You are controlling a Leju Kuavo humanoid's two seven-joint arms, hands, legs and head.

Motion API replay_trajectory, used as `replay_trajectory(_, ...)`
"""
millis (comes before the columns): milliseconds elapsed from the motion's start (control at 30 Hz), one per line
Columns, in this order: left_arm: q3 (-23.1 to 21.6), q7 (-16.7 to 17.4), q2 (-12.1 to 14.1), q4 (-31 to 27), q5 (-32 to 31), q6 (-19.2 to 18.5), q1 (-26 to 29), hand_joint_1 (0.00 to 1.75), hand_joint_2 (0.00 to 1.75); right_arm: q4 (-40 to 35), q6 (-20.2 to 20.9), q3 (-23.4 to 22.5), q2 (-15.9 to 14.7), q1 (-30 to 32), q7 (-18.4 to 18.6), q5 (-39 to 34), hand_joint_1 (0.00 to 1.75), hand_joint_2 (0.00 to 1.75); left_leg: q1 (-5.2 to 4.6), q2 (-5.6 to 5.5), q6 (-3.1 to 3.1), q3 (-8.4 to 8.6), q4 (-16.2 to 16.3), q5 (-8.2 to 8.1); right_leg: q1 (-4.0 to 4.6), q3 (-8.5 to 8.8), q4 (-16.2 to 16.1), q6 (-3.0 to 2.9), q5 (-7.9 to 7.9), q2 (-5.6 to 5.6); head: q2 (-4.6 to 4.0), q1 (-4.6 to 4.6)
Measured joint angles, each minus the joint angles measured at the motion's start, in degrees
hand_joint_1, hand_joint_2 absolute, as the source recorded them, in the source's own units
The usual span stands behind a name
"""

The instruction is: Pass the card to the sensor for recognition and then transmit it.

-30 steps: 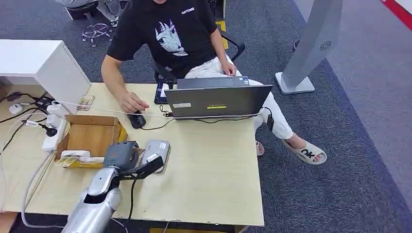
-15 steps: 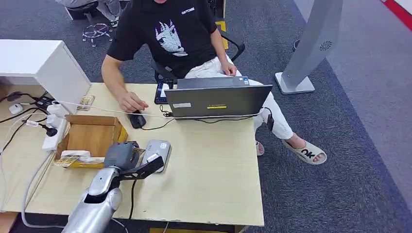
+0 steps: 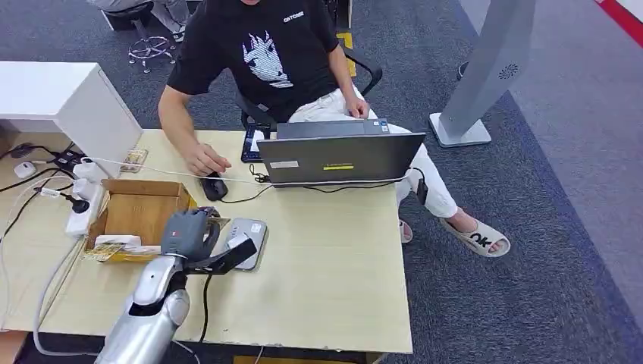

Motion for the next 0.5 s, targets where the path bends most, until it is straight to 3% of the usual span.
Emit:
replay_trajectory(133, 0.00, 0.37, 1.00, -7.48, -2.32, 0.92, -0.28, 1.75, 1.75, 0.00, -0.02, -0.89, 0.24, 0.04, -0.42, 0.26, 0.00, 1.75, 0.00, 0.01, 0.00, 0.01, 0.00, 0.00, 0.00, -0.03, 0.00, 0.00, 0.00, 0.01, 0.00, 0.00)
replay_trajectory(233, 0.00, 1.27, 2.71, -11.04, -2.36, -0.79, -2.55, 1.75, 1.75, 0.00, -0.02, -1.07, 0.33, 0.02, -0.41, 0.61, 0.00, 1.75, 0.03, 0.00, -0.01, 0.00, 0.00, 0.01, 0.00, -0.03, 0.01, 0.00, 0.00, -0.01, 0.00, 0.00)
replay_trajectory(500, 0.09, 0.90, 4.30, -13.70, -1.64, -1.18, -4.67, 1.75, 1.75, 0.00, -0.04, -1.90, 0.42, -0.02, -0.41, 0.94, 0.00, 1.75, 0.01, 0.01, 0.00, 0.01, 0.00, 0.04, 0.01, -0.02, 0.03, -0.06, 0.04, 0.01, 0.00, 0.00)
